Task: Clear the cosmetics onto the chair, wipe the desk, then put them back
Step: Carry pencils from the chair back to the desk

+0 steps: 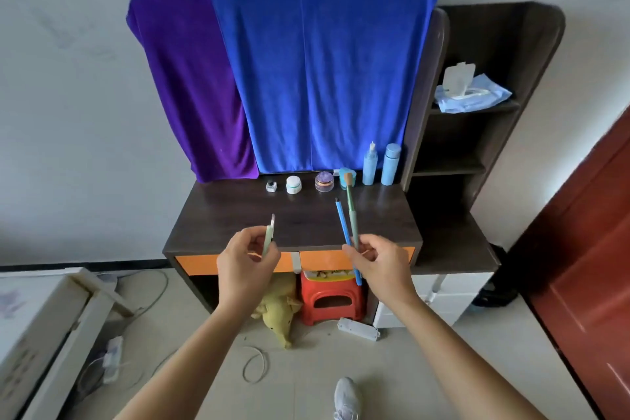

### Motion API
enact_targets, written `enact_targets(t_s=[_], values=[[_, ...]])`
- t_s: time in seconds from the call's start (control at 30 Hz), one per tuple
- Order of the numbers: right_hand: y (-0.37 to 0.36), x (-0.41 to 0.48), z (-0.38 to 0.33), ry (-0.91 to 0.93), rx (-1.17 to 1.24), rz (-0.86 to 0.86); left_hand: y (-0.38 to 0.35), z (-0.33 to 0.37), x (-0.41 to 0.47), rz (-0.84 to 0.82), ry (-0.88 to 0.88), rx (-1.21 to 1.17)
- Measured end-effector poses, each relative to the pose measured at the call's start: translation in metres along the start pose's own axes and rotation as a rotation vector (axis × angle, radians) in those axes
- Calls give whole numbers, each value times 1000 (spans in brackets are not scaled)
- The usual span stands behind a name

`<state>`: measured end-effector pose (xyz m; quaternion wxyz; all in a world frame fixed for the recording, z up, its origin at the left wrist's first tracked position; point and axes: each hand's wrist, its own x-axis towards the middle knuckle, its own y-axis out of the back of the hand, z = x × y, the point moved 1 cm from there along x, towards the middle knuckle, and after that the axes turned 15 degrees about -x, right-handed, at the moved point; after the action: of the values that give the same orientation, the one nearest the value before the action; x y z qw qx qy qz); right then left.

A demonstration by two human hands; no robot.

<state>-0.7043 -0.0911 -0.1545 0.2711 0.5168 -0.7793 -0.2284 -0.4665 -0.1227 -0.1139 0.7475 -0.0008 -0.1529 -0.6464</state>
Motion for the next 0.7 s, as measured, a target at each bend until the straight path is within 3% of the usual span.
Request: enact_targets(t_s=[0.33, 0.7], values=[[-86, 185, 31, -109, -29, -140, -68, -71, 158, 61, 246, 50], [-186, 256, 54, -348, -117, -231, -80, -181, 271, -44, 468, 98]])
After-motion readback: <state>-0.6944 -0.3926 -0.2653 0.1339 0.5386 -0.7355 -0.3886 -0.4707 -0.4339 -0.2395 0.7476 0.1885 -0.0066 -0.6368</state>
